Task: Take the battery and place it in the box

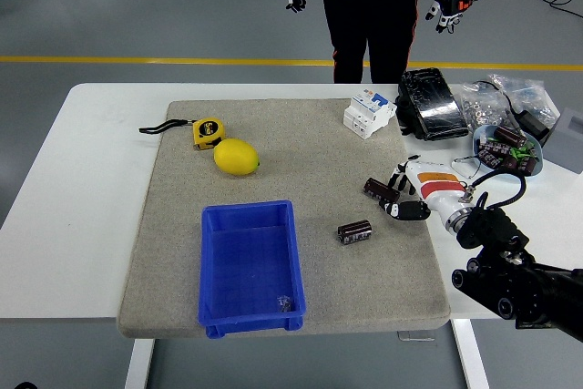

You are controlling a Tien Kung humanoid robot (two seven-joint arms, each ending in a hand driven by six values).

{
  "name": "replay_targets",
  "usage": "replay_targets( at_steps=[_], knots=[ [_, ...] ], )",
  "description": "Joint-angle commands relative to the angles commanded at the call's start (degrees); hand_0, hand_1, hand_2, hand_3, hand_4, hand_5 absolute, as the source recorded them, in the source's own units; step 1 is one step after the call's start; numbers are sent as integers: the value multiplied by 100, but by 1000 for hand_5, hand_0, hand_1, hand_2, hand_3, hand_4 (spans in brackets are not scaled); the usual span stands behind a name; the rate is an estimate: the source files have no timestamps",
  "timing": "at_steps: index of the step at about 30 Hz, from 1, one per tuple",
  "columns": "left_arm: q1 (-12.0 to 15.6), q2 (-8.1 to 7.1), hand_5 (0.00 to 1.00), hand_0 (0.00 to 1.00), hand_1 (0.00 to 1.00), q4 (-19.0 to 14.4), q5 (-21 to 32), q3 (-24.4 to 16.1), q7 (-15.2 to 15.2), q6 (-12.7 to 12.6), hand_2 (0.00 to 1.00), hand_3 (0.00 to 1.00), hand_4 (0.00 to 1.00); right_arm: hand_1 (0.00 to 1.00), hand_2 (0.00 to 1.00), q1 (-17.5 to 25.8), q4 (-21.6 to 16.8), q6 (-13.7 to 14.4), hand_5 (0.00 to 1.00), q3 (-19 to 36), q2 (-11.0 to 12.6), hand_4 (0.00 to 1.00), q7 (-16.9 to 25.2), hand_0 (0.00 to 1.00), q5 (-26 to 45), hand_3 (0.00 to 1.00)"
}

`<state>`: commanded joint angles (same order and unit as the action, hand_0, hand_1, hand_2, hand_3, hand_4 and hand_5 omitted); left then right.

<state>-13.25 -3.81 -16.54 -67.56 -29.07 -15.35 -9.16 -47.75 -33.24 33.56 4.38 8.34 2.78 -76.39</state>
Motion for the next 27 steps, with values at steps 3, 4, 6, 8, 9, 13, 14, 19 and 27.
replay_targets(
  at_steps=[3,4,6,8,9,13,14,19,27],
  knots=[
    [22,1,585,650,659,2,-5,-7,3,-3,658,582,629,386,449,36,-12,5,324,21,10,748,-1,232,-17,469],
    [26,1,585,650,659,3,-6,-9,4,-3,658,582,629,386,449,41,-18,9,324,29,13,748,-1,232,-25,469],
    [31,0,585,650,659,7,3,-7,9,-7,658,582,629,386,449,42,-41,14,324,64,28,748,-3,232,-78,469],
    [30,-1,585,650,659,9,6,-5,12,-10,658,582,629,386,449,41,-65,18,324,95,42,748,-5,232,-117,469],
    [32,-2,584,649,656,12,9,-6,14,-13,657,581,629,388,447,39,-92,21,330,130,58,751,-9,230,-168,469],
    [40,-8,584,649,656,18,5,-17,14,-17,657,581,629,388,447,23,-180,27,330,247,112,751,-27,230,-319,469],
    [45,-13,584,649,656,20,-1,-23,13,-14,657,581,629,388,447,18,-209,25,330,285,128,751,-35,230,-357,469],
    [74,-19,585,649,654,29,-54,-73,-3,3,654,581,629,382,446,17,-302,6,325,393,177,738,-71,226,-491,468],
    [131,-31,585,648,653,39,-111,-125,-20,21,652,580,629,380,443,16,-417,-38,311,511,219,705,-115,222,-630,466]
  ],
)
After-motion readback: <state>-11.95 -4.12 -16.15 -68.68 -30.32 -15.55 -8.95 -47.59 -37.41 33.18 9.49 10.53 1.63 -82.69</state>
